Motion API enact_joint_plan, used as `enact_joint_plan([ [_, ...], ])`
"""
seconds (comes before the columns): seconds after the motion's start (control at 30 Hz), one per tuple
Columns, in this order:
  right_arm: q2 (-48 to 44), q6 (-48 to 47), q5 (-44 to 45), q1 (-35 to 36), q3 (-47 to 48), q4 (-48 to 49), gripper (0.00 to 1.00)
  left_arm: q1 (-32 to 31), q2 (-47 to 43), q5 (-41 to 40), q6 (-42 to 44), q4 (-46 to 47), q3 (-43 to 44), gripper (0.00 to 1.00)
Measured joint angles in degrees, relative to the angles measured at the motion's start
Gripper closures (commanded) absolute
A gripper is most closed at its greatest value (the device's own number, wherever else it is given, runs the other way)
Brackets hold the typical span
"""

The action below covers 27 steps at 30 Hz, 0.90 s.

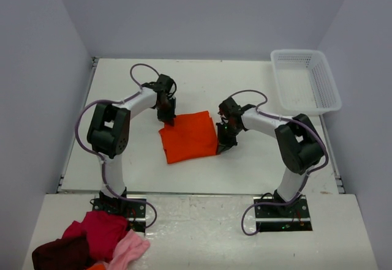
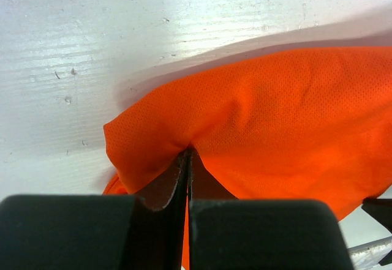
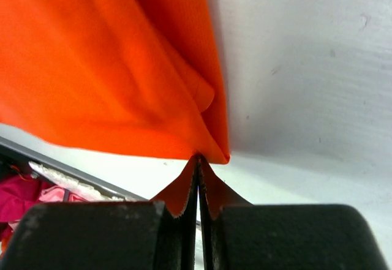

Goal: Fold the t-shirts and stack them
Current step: Smooth out wrinkles on the folded tshirt

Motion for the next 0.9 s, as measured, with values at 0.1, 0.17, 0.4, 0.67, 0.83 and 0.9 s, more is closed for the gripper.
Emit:
enact_joint_plan([
  [0.1,-3.1,-1.4,0.3,0.3,0.0,-0.4,0.98,0.0,-0.7,-1.1,0.0,-0.9,0.0,0.96],
  [0.17,-6.2,-2.3,0.3,0.5,0.1,-1.1,0.85,0.0,-2.3,-3.2,-0.1,-3.0,0.2,0.90],
  [0.4,-18.1,-5.1,0.3,0.6,3.6,-5.5,0.55,-0.4,-15.4,-11.5,-2.5,-11.0,0.6,0.52],
  [0.67,-30.0,-5.4,0.3,0.6,1.4,-7.5,0.55,-1.3,-32.2,-9.4,-8.4,-12.0,-15.9,0.18],
  [0.83,-36.6,-5.2,0.3,0.6,-5.0,-8.6,0.55,-0.6,-38.1,-1.1,-14.4,-4.6,-31.2,0.13],
  [0.9,-39.2,-5.2,0.3,0.6,-7.0,-9.5,0.55,0.5,-39.4,2.8,-16.9,0.6,-36.7,0.13],
])
